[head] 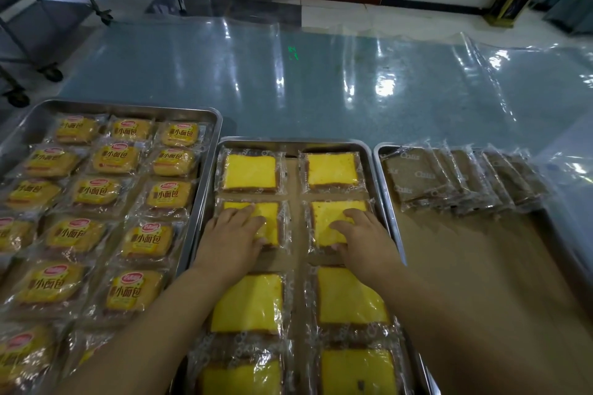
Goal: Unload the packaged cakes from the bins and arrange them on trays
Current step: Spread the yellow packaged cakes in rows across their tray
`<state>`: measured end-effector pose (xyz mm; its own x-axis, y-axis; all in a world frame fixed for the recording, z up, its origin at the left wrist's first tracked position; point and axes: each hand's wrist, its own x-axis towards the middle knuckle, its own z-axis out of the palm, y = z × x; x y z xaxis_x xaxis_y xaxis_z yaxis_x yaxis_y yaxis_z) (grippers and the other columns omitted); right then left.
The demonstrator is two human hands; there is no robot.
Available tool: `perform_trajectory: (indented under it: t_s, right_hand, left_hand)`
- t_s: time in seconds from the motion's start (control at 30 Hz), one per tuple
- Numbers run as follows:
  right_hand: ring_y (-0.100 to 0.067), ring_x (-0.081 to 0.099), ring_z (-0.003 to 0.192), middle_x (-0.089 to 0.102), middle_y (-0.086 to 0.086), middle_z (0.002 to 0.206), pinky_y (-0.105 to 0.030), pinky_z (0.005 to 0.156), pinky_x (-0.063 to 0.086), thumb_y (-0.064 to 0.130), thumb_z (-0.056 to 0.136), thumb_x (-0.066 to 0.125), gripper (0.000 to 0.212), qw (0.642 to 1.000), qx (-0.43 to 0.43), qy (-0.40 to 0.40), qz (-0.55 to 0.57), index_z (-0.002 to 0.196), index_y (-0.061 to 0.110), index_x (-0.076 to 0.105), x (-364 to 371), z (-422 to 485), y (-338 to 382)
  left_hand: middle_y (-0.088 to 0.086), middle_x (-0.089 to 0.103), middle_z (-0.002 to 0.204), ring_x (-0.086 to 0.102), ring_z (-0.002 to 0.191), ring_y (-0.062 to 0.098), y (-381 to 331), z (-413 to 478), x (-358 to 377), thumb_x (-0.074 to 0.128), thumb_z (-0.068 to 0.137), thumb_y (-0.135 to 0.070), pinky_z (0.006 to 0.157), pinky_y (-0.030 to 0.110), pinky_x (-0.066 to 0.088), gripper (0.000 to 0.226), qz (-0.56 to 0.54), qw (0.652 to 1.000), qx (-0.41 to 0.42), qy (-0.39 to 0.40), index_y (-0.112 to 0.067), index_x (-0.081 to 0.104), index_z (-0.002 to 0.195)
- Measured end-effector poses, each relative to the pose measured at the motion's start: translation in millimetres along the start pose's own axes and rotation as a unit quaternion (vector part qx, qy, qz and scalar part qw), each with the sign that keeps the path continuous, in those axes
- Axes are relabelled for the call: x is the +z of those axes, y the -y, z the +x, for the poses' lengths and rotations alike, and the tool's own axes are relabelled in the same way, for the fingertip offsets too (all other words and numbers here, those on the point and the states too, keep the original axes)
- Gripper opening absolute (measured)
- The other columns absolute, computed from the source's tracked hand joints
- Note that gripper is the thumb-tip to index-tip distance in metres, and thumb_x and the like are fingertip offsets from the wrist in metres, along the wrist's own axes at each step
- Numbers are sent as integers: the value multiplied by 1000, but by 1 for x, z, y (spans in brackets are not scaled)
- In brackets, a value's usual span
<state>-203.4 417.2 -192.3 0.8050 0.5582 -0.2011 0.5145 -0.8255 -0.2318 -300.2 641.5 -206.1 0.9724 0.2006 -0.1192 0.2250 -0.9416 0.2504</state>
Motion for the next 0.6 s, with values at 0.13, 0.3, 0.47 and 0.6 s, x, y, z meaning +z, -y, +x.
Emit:
perform_trajectory:
  t_s: [0.13,0.3,0.47,0.6]
  right_hand:
    - [-22,26,136,37,-3,146,-36,109,28,27,92,57,42,1000,-3,-19,9,133,23,51,-6,-15,3]
    - [-20,35,129,45,-1,138,-33,102,36,27,93,55,35,998,-18,-52,36,128,22,56,-8,-47,12]
    - [-19,39,124,50,2,130,-34,99,37,30,90,58,38,997,-54,-45,27,128,27,56,5,-82,17]
    - [-21,33,128,43,1,137,-36,98,35,38,92,53,39,999,-24,-17,-24,129,28,53,19,-102,16]
  left_hand:
    - [-2,42,144,31,132,20,-3,-15,-4,52,92,-37,104,41,32,40,-43,999,0,-29,-26,52,130]
    - [-1,52,132,38,124,23,-13,-45,-5,56,90,-34,99,43,38,35,-65,997,7,-50,-22,59,123]
    - [-6,57,121,42,118,20,-17,-82,2,58,88,-39,95,43,41,32,-66,997,18,-45,-28,62,118]
    - [-6,53,127,43,119,18,-17,-105,11,55,87,-47,95,37,40,38,-40,999,3,-11,-30,60,120]
